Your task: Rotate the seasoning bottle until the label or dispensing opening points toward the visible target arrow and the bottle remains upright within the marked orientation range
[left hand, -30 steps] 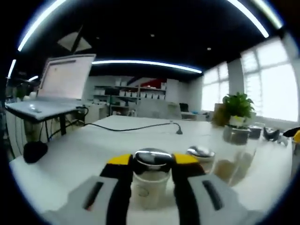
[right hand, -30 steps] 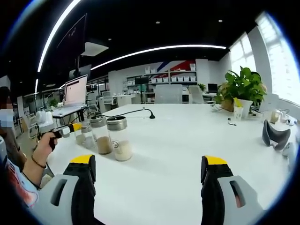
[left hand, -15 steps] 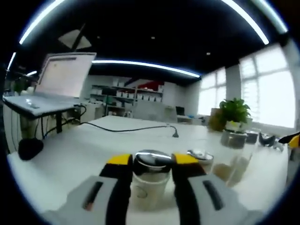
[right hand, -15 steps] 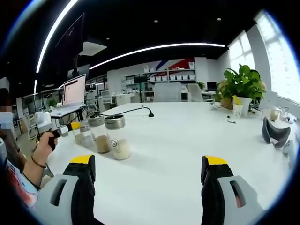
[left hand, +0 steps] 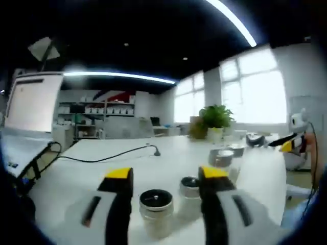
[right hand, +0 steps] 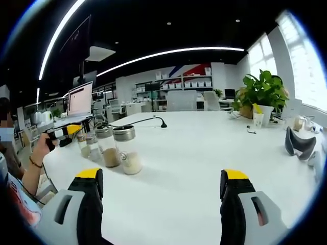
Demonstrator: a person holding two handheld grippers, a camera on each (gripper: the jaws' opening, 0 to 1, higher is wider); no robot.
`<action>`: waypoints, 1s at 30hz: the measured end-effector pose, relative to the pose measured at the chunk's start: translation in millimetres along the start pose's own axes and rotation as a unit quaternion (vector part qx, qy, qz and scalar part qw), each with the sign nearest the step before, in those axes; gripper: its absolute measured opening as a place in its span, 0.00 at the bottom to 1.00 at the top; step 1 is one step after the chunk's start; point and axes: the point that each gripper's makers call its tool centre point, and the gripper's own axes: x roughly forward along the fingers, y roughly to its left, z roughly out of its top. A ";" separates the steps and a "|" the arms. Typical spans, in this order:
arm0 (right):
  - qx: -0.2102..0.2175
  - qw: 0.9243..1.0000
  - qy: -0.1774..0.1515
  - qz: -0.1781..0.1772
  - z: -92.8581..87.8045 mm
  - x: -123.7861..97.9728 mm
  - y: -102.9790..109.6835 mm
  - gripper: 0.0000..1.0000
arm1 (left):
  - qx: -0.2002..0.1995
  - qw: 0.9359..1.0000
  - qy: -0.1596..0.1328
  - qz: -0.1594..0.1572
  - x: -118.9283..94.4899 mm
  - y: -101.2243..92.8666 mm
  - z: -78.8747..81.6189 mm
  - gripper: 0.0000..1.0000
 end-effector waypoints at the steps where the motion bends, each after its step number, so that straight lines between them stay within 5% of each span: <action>1: 0.004 1.000 -0.006 -0.001 2.2 0.2 -0.1 0.99 | 0.023 1.000 0.010 -0.003 -0.6 3.9 -3.2 0.54; 4: 0.010 1.000 -0.017 0.003 6.0 0.4 2.8 0.99 | 0.069 0.997 0.018 -0.017 -1.6 15.0 -6.4 0.43; 6: 0.008 1.000 -0.014 0.007 5.2 0.9 5.5 0.99 | 0.053 0.997 0.002 -0.056 -1.4 16.0 -3.2 0.47; 9: 0.010 1.000 -0.015 0.006 5.3 1.5 5.2 0.99 | 0.053 0.993 0.027 -0.107 -1.4 22.1 -15.1 0.52; 13: 0.015 1.000 -0.011 0.005 3.2 3.4 3.9 0.99 | 0.089 0.978 0.065 -0.175 -3.5 13.5 -34.6 0.54; 18: 0.011 1.000 -0.004 0.007 0.3 4.9 5.5 0.99 | 0.051 0.965 0.034 -0.257 -3.0 -8.4 -28.4 0.56; 30: 0.012 1.000 -0.003 0.006 0.3 6.3 3.8 0.98 | 0.025 0.955 0.042 -0.294 7.1 -1.6 -34.5 0.53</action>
